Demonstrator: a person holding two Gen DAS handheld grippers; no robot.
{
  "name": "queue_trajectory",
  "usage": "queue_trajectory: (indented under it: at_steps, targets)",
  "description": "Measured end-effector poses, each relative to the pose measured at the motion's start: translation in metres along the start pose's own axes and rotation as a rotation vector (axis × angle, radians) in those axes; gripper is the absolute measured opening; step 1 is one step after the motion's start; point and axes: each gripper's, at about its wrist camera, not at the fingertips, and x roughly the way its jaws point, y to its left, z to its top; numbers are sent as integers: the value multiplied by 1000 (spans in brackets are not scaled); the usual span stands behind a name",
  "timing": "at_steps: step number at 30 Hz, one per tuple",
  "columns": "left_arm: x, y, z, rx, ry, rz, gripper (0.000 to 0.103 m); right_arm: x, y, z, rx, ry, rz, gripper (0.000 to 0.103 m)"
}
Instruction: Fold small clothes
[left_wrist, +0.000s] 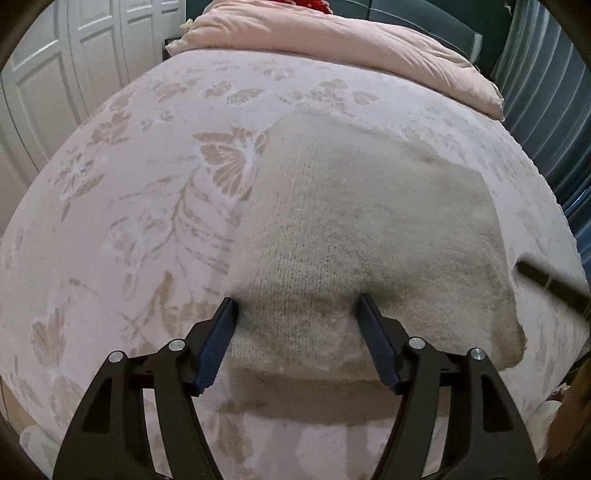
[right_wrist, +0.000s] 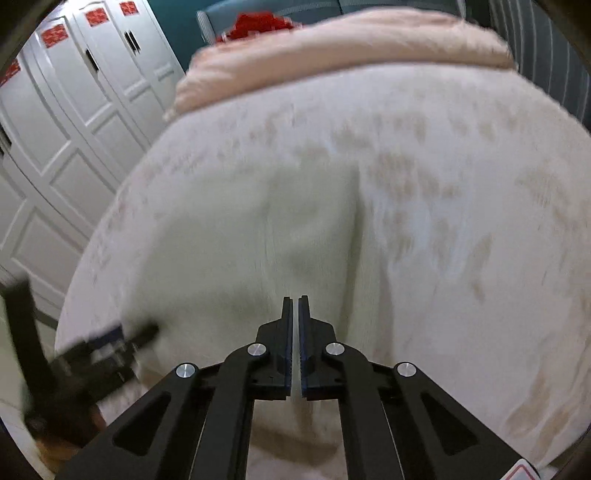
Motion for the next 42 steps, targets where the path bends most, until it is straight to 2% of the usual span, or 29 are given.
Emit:
queue_trajectory:
  at_steps: [2,4,5,6,8,11,12,13,14,15,16,18,21,22,25,28,31,33,35,40,42]
  targets:
    - [1,6,-5,-8,3,2,68,9,-4,13,1,-13,-13,2]
    - [0,4,-4,-10,1,8,69,47,-16,18,6,67,-48,1]
    - [0,3,-4,-6,0,9,69,75,-22,14,-5,144,-78,0]
    - [2,3,-5,-2,4,5,72,87,-21,10,-25,157,-101,0]
    - [3,3,-4,2,5,8,72,85,-16,12,-56,140,-121,0]
    - [2,3,-5,0,5,11,72,53,-12,19,-19,91,-88,3]
    - [2,4,-5,-8,8,6,72,37,-11,17,-6,58,-78,6]
    - [1,4,-5,-16,9,0,72,22,-13,12,16,29,-64,18]
    - [-1,4,-5,-20,10,-1,72,12,-16,6,43,12,-45,39]
    - [-2,5,-5,-19,10,-2,72,2,-22,-4,84,1,-11,49]
    - [-4,4,-6,-13,7,-2,72,-3,-25,-13,115,3,6,52]
    - [-6,4,-7,-5,5,2,72,-6,-33,-44,161,33,22,52]
    - [-6,3,-10,-2,3,12,72,0,-37,-68,191,70,67,52]
    - [-7,2,-10,-2,3,17,72,4,-36,-70,191,80,69,52]
    - [-7,1,-10,4,5,26,72,22,-26,-66,105,101,-13,49]
    - [-5,1,-12,11,8,26,73,44,-31,-58,68,108,-67,59]
    - [-8,4,-16,-1,2,24,73,42,-33,-54,76,97,-81,58]
    - [-17,5,-20,-9,-10,25,72,29,-27,-54,58,89,-96,57]
    - [-33,6,-26,-10,-42,32,72,1,-16,-60,36,41,-112,57]
    - [-73,2,-49,45,-121,73,78,-60,4,-88,8,-50,-159,59]
    - [-82,-1,-57,65,-123,78,81,-74,7,-99,17,-67,-178,62]
